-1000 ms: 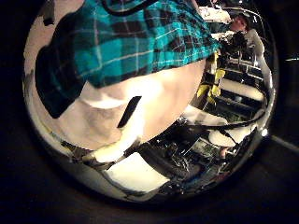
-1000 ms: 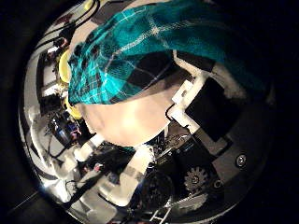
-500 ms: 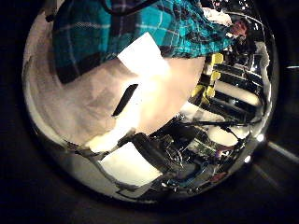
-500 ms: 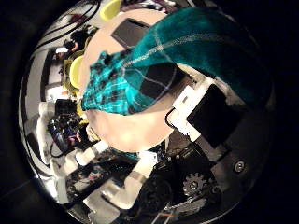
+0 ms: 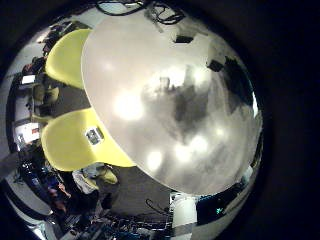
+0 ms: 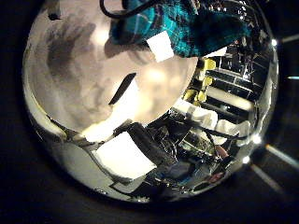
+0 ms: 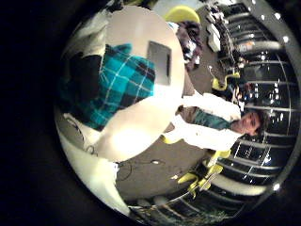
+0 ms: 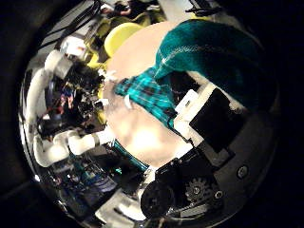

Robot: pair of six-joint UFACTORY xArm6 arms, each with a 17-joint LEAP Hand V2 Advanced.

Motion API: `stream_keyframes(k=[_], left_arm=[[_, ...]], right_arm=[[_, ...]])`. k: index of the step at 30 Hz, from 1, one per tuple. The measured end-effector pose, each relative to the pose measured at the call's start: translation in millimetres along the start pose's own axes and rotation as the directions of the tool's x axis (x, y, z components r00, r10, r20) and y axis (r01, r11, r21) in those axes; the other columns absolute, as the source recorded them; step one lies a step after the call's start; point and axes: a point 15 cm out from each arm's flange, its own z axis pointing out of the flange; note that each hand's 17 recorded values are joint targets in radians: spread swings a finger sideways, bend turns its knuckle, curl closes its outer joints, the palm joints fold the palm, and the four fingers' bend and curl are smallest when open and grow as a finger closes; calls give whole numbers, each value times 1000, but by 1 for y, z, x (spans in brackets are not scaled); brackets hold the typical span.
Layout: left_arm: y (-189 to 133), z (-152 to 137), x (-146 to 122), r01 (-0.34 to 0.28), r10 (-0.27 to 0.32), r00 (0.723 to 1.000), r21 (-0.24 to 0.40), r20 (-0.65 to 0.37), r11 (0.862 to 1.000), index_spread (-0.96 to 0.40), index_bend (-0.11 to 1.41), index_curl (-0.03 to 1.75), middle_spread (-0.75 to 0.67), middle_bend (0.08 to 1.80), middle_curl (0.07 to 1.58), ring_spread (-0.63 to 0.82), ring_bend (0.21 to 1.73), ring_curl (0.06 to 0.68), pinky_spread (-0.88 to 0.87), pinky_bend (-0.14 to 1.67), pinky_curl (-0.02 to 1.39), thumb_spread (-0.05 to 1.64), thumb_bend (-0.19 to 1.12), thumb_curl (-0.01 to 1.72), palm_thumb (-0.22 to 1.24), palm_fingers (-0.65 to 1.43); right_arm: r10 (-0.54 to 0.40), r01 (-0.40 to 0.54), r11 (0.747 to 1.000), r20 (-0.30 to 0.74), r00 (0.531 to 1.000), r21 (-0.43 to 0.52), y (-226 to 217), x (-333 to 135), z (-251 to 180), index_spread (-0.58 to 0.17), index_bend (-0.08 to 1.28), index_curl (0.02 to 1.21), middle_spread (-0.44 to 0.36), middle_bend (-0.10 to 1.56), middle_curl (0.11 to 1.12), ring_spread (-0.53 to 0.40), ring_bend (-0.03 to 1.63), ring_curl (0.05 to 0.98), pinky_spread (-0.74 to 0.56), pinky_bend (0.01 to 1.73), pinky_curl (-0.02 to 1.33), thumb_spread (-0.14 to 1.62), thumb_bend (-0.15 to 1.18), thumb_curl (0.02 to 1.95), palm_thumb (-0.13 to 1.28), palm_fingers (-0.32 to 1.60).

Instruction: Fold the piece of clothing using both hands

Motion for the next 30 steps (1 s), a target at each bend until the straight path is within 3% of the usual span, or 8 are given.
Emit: stream_keyframes(k=[4, 7, 8, 10, 14, 17, 23, 30], left_arm=[[14, 0, -12, 25, -25, 1000, 12, -10, 1000, -156, 190, 431, -118, 269, 460, -141, 712, 239, 11, 325, 354, 1124, -20, 311, 385, 427], [20, -4, -12, 24, -24, 1000, 24, -6, 999, -160, 195, 441, -126, 267, 468, -147, 715, 241, -3, 320, 353, 1118, -22, 313, 382, 432], [22, -3, -11, 23, -23, 1000, 21, -7, 1000, -161, 193, 443, -128, 267, 470, -148, 714, 241, -7, 324, 355, 1116, -22, 314, 382, 433], [26, -5, -9, 22, -21, 1000, 21, -7, 1000, -162, 192, 447, -131, 266, 474, -150, 714, 243, -12, 325, 357, 1115, -22, 315, 381, 432], [27, -11, -5, 13, -13, 1000, 37, -3, 999, -165, 191, 458, -135, 262, 481, -153, 713, 244, -19, 332, 359, 1113, -22, 317, 381, 433], [23, -14, 2, -1, 1, 1000, 43, 3, 999, -166, 190, 465, -137, 260, 486, -154, 713, 245, -22, 335, 359, 1113, -22, 319, 381, 431], [20, -12, 10, -7, 7, 1000, 35, 1, 999, -167, 192, 476, -134, 247, 496, -155, 719, 249, -24, 341, 360, 1120, -19, 321, 387, 423], [15, -25, 41, -26, 26, 1000, 26, -12, 999, -166, 189, 482, -119, 234, 504, -143, 721, 251, -21, 352, 363, 1130, -21, 322, 393, 416]], right_arm=[[-55, 55, 998, 17, 998, -24, -47, -36, 37, -358, 1105, 1015, -228, 1305, 1017, -246, 1495, 819, -210, 1315, 1062, 1235, -11, 678, 998, 779], [-78, 78, 997, 25, 997, -5, -79, -50, 58, -363, 968, 985, -230, 1261, 981, -242, 1472, 790, -244, 1280, 1023, 1244, -55, 627, 842, 728], [-79, 79, 997, 30, 996, -4, -84, -52, 61, -365, 835, 953, -236, 1220, 955, -246, 1462, 772, -274, 1275, 997, 1244, -48, 607, 817, 634], [-79, 79, 997, 36, 996, -1, -87, -49, 62, -374, 417, 827, -257, 963, 857, -258, 1450, 751, -324, 1272, 961, 1225, -52, 555, 727, 42], [-30, 29, 999, 54, 998, 27, -77, -22, 49, -440, 232, 612, -164, 566, 662, -143, 1165, 616, -141, 1145, 878, 1179, -52, 500, 632, -243], [-37, 29, 997, 118, 992, 69, -65, -17, 31, -466, 131, 493, -101, 362, 544, -18, 987, 515, 38, 1059, 810, 1131, -41, 462, 576, -176], [-37, -17, 980, 264, 964, 199, -22, 4, -33, -461, 114, 377, -41, 264, 459, 103, 853, 424, 249, 963, 719, 1070, -40, 414, 521, -95], [38, -73, 994, 364, 931, 84, 61, 32, -46, -419, 166, 321, -10, 273, 420, 148, 789, 366, 382, 852, 621, 1053, -26, 377, 501, 2]])
